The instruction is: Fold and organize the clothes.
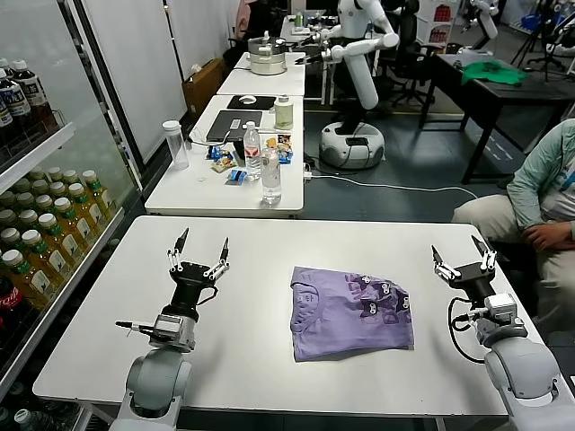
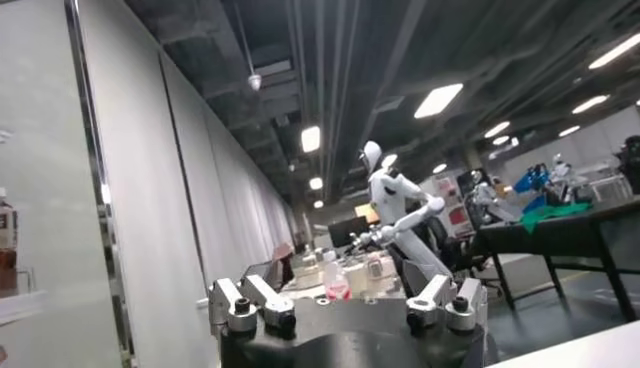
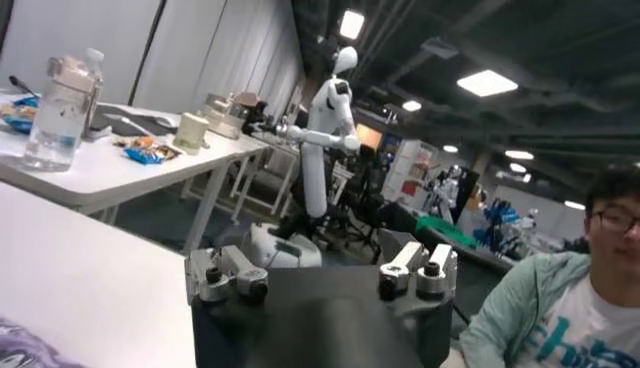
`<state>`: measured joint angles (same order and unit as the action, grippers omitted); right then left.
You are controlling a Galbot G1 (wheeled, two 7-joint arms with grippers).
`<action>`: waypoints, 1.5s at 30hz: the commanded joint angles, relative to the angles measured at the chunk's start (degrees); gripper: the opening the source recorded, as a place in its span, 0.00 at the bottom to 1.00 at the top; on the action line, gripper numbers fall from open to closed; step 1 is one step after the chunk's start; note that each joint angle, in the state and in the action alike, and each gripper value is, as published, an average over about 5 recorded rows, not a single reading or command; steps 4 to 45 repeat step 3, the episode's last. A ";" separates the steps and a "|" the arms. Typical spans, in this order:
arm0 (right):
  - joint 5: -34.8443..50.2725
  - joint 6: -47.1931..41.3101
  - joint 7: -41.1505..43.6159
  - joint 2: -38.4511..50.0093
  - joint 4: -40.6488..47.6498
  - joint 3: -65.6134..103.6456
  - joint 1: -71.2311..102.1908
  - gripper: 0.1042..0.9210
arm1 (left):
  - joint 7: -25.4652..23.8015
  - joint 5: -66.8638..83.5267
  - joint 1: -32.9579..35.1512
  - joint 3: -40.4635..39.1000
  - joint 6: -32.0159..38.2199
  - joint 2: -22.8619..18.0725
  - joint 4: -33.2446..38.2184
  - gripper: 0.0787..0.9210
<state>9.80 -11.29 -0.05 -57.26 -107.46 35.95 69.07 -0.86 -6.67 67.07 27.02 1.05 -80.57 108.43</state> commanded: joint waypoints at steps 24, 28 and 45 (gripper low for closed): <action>-2.38 2.22 -0.15 1.22 1.03 -1.61 -1.48 0.88 | 1.56 -2.17 -0.94 0.15 0.56 -0.73 -1.35 0.88; -2.38 2.22 -0.15 1.22 1.03 -1.61 -1.48 0.88 | 1.56 -2.17 -0.94 0.15 0.56 -0.73 -1.35 0.88; -2.38 2.22 -0.15 1.22 1.03 -1.61 -1.48 0.88 | 1.56 -2.17 -0.94 0.15 0.56 -0.73 -1.35 0.88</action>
